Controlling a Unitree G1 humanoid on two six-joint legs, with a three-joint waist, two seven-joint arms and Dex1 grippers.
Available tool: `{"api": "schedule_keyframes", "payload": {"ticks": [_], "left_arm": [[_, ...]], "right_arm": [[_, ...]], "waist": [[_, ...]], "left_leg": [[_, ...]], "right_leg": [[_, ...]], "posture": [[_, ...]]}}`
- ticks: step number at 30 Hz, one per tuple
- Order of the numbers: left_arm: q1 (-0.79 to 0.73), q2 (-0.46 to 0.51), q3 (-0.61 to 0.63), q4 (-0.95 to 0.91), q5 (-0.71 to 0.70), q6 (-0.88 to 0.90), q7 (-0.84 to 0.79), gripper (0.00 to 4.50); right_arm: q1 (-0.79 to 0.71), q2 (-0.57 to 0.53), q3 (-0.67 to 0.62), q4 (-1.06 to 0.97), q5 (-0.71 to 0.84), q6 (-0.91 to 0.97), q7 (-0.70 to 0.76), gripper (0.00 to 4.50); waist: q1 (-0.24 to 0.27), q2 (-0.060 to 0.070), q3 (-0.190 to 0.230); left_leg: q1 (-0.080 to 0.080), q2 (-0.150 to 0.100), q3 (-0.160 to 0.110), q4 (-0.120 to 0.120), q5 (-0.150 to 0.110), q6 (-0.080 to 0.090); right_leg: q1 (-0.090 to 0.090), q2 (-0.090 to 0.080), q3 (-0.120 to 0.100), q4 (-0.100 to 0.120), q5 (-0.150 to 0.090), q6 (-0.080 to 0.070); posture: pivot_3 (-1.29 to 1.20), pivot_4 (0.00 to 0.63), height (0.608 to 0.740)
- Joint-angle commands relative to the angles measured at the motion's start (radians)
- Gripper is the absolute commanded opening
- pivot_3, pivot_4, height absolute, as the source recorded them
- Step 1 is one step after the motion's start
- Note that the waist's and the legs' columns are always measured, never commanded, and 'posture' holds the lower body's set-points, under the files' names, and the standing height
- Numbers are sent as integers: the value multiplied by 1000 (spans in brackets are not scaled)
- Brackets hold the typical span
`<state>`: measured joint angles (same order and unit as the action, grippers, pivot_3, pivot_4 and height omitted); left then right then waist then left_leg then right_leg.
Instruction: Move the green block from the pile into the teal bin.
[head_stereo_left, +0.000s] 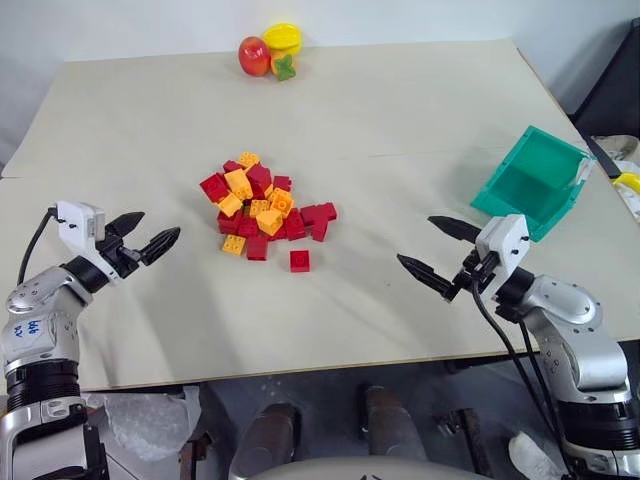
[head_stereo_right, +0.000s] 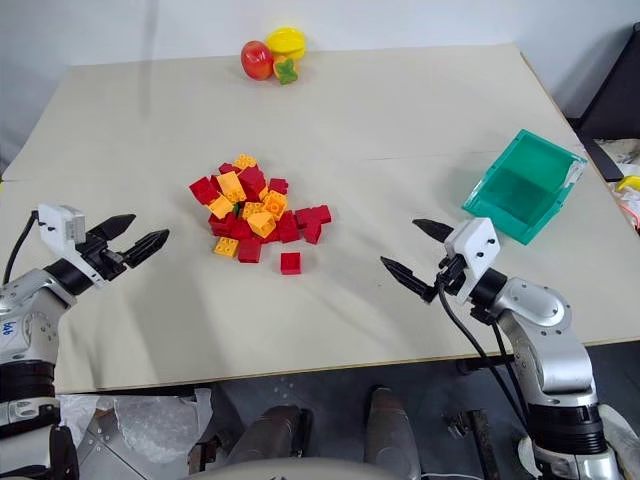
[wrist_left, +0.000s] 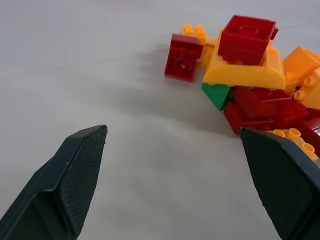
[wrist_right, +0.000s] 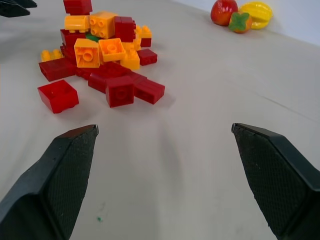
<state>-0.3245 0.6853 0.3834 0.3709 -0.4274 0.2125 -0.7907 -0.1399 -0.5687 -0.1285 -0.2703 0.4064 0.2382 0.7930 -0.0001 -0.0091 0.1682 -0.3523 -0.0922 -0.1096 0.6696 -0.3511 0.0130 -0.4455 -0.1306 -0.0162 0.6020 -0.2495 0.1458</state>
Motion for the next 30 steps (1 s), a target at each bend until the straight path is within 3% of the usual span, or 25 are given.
{"api": "schedule_keyframes", "payload": {"ticks": [1, 10, 16, 19, 30], "left_arm": [[-17, 10, 11, -22, 11, -36, 14, 4500], [-18, 20, 0, -40, 34, -59, 53, 4500], [-36, 32, -26, -16, 46, -122, -23, 4500], [-74, 43, -17, 25, 56, -144, -20, 3906], [-319, 11, -124, 373, 164, -256, -34, 489]], "right_arm": [[-16, -14, -20, -19, 10, -18, 6, 4482], [-75, -16, -4, -8, 10, -14, 26, 4482], [-122, -6, 15, 23, 0, -25, 37, 4482], [-136, -2, 28, 15, 2, -25, 41, 4500], [-155, 3, 70, -79, 47, 22, 57, 4500]], "waist": [[0, 0, 0], [0, 0, 0], [0, 0, 0], [0, 0, 0], [0, 0, 0]], "left_leg": [[0, 0, 0, 0, 0, 0], [0, 0, 0, 0, 0, 0], [0, 0, 0, 0, 0, 0], [0, 0, 0, 0, 0, 0], [-1, -1, 0, 2, 0, 0]], "right_leg": [[0, 0, 0, 0, 0, 0], [0, 0, 0, 0, 0, 0], [0, 0, 0, 0, 0, 0], [0, 0, 0, 0, 0, 0], [0, 0, 0, 1, 0, 0]], "posture": [[0, 150, 740], [0, 150, 740], [0, 150, 740], [0, 150, 740], [0, 150, 740]]}}
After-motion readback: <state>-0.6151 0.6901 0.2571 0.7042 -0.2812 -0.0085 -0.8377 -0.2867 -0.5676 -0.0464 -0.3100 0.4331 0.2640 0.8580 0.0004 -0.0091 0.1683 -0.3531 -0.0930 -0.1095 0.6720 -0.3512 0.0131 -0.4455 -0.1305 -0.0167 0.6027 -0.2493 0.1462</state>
